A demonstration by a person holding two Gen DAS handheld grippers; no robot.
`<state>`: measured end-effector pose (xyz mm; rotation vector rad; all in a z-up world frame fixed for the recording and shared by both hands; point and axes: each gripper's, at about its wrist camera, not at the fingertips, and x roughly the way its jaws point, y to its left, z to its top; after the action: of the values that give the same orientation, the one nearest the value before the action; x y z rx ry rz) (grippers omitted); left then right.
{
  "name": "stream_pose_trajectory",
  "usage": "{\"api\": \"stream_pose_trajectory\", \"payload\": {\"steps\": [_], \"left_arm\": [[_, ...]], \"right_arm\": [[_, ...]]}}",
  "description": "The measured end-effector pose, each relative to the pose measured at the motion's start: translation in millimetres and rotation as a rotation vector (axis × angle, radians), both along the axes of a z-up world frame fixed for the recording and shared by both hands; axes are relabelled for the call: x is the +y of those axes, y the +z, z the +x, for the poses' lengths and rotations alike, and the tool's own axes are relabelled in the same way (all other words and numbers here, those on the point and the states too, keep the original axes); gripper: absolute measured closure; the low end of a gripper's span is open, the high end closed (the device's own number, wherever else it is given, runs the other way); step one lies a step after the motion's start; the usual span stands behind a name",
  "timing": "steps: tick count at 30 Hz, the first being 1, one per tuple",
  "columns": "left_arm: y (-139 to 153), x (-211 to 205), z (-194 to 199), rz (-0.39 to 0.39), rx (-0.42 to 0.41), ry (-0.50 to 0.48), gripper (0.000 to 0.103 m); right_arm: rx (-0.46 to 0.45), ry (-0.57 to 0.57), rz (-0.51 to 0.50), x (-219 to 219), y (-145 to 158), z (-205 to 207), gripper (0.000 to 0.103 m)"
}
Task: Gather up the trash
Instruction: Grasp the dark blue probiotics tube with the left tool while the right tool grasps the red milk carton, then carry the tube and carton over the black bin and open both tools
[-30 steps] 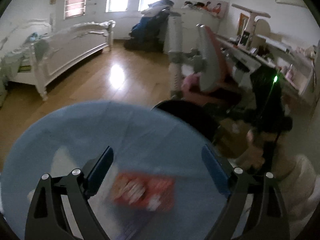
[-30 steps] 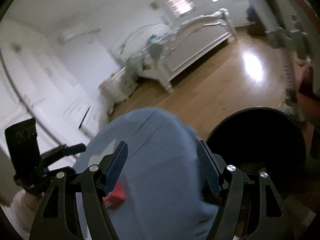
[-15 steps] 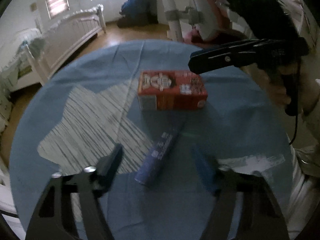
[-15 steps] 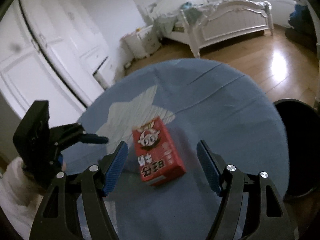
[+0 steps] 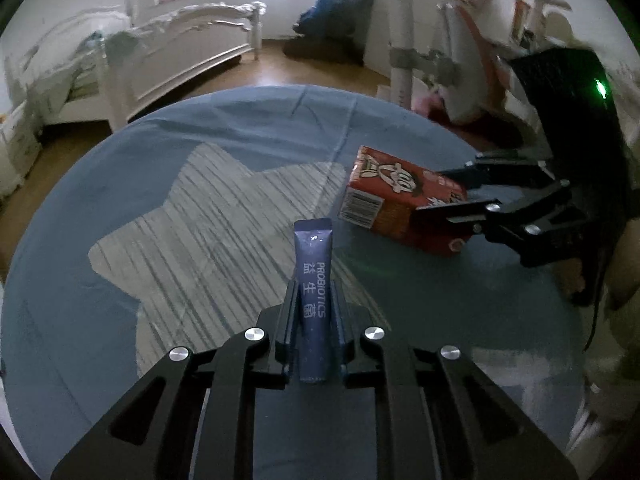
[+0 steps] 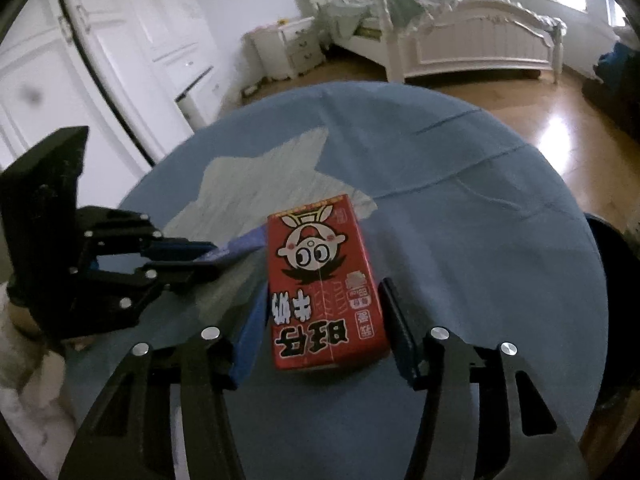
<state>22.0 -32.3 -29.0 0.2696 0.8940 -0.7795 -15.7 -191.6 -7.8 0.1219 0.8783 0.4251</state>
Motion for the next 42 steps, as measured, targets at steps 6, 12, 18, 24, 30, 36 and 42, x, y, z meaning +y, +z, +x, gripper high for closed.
{"api": "stream_pose_trajectory", "payload": {"steps": [6, 12, 18, 24, 30, 36, 42], "left_arm": [[30.2, -5.9, 11.0, -0.101, 0.002, 0.057, 0.087], [64.9, -58.7, 17.4, -0.186, -0.001, 0.013, 0.087], [77.4, -128.0, 23.1, -0.242, 0.027, -0.07, 0.087], [71.1, -197.2, 36.1, -0.293, 0.103, -0.129, 0.086], [54.4, -246.4, 48.4, -0.295, 0.18, -0.163, 0.086], [38.7, -276.9, 55.6, -0.265, 0.217, -0.183, 0.086], [25.6, -300.7, 64.9, -0.242, 0.241, -0.199, 0.082]], "right_arm": [[-0.09, -0.089, 0.176, -42.3, 23.6, -7.8, 0.049], [-0.206, -0.233, 0.265, -105.4, 50.3, -22.4, 0.049], [-0.277, -0.42, 0.334, -194.3, 54.4, -43.0, 0.049], [-0.263, -0.56, 0.381, -266.6, 30.3, -56.7, 0.049], [-0.226, -0.638, 0.419, -312.8, -3.0, -61.9, 0.049], [-0.198, -0.669, 0.444, -334.8, -28.1, -54.4, 0.049], [-0.169, -0.711, 0.453, -349.9, -43.7, -47.4, 0.046]]}}
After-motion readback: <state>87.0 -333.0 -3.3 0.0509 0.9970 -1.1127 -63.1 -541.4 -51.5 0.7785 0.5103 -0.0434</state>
